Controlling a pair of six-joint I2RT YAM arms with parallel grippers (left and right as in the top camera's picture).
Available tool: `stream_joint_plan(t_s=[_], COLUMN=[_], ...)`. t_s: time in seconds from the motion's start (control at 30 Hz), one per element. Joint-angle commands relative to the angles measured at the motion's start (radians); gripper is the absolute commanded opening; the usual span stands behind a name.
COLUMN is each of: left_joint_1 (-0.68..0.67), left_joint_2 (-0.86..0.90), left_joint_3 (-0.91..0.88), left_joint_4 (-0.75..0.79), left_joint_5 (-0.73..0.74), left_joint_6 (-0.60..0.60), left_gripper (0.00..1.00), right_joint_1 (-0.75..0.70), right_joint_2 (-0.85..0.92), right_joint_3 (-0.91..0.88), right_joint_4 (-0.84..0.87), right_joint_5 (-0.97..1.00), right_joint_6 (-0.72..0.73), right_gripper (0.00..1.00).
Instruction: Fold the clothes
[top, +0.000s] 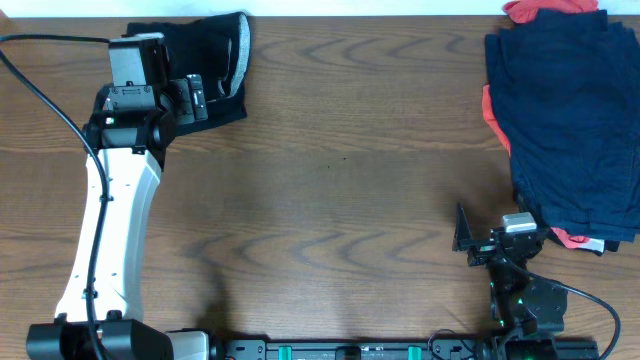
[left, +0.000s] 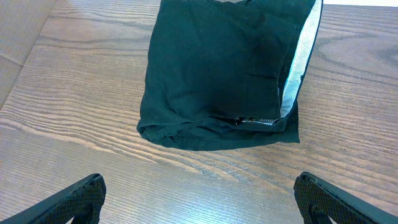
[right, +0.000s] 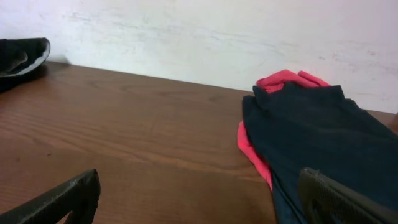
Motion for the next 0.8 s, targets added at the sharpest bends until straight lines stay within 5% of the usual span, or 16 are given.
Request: stream_joint_plan(t_s=[0.0,0.3,0.77], left_joint_1=[0.002,0.002,0.002], left_joint_2=[0.001,-0.097,-0.682], left_joint_3=[0.004,-0.032,-0.789], left_joint_4=[0.0,-0.077,0.456], left_joint_5=[0.001,0.075,0.154], left_joint_6=[-0.005,-0.035,-0.051], left_gripper=[0.98,0.98,0.98], right_joint_1=[-0.008,-0.007,-0.007], right_joint_2=[-0.01,-0.01,-0.01], right_joint_3=[-0.004,-0.004,-0.004], right_joint_4=[-0.002,-0.002,-0.002], right_joint_5=[-0.006,-0.006,-0.006], right_joint_6=[-0.014,-0.014,-0.014], right_gripper=[0.99,0.99,0.99])
